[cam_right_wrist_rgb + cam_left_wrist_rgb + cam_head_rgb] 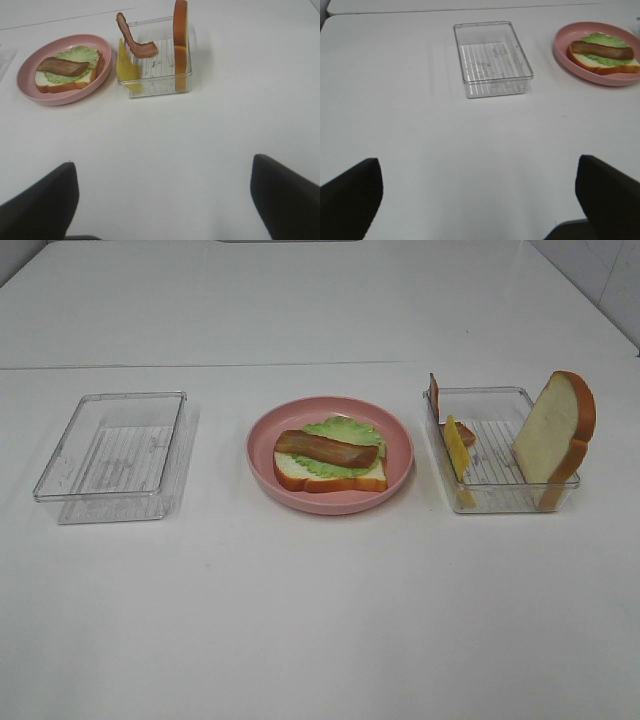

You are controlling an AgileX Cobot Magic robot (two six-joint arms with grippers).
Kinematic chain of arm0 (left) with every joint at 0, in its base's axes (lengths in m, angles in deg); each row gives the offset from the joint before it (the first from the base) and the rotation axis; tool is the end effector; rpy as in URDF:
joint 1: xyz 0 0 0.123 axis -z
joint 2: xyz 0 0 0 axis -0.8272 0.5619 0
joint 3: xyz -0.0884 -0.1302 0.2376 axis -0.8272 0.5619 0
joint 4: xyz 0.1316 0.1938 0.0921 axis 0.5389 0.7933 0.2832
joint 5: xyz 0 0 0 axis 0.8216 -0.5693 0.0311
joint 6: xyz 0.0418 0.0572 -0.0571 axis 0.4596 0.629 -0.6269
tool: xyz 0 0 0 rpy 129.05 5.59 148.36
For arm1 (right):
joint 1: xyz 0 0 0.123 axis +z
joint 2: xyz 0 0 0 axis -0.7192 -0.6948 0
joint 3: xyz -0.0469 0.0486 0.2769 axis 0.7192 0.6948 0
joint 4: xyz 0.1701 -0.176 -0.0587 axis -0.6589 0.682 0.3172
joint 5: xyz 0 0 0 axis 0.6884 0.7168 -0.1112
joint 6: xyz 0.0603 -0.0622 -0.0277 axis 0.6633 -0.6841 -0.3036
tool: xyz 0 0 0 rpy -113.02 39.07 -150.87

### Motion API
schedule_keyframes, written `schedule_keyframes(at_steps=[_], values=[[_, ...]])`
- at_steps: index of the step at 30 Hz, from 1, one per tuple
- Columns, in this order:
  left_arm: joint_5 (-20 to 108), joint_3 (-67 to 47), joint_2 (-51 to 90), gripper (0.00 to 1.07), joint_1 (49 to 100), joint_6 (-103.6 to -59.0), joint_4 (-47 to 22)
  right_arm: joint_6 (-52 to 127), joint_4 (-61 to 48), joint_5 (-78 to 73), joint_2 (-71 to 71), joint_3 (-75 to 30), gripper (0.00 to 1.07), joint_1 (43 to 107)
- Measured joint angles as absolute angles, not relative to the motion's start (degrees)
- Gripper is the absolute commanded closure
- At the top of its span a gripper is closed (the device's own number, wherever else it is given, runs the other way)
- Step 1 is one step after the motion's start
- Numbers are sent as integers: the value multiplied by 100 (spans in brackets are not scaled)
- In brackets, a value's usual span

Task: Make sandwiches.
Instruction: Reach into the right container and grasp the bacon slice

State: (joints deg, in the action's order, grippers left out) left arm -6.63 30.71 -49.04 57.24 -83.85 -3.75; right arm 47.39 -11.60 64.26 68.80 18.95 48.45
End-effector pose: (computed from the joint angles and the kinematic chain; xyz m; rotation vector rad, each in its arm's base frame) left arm -0.0087 -0.0076 0.2797 0.0549 2.0421 -0.1190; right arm -0.0033 0.0069 0.2613 0.0522 2.1323 0.1853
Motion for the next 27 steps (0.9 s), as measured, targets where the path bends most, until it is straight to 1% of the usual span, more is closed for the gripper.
schedule_keyframes(at_steps=[1,3,4,5,14,17,18,20,21,22,23,24,25,26,27], values=[[-663,3071,-4904,7,5724,-8385,-375,4739,-1160,6426,6880,1895,21,4845],[-663,3071,-4904,7,5415,-8385,-375,4739,-1160,6426,6880,1895,21,4845],[-663,3071,-4904,7,5415,-8385,-375,4739,-1160,6426,6880,1895,21,4845],[-663,3071,-4904,7,5306,-8385,-375,4739,-1160,6426,6880,1895,21,4845],[-663,3071,-4904,7,5266,-8385,-375,4739,-1160,6426,6874,1895,21,4845],[-663,3071,-4904,7,5266,-8385,-375,4739,-1160,6420,6673,1895,21,4845],[-663,3071,-4904,7,5266,-8385,-375,4739,-1160,6426,6335,1878,21,4845],[-663,3071,-4904,7,5266,-8385,-375,4739,-1183,6426,6141,1832,21,4845],[-663,3071,-4904,7,5266,-8385,-375,4739,-1258,6437,5573,1671,21,4845],[-663,3071,-4904,7,5266,-8385,-375,4739,-1258,6437,5573,1671,21,4845],[-663,3071,-4904,7,5266,-8385,-375,4739,-1298,6437,5247,1580,21,4845],[-663,3071,-4904,7,5266,-8385,-375,4739,-1344,6437,4542,1339,21,4845],[-663,3071,-4904,7,5266,-8385,-375,4739,-1344,6437,4542,1339,21,4845],[-663,3071,-4904,7,5266,-8385,-375,4716,-1361,6437,4244,1179,21,4845],[-663,3071,-4904,7,5266,-8385,-375,4699,-1384,6437,3562,829,21,4845]])
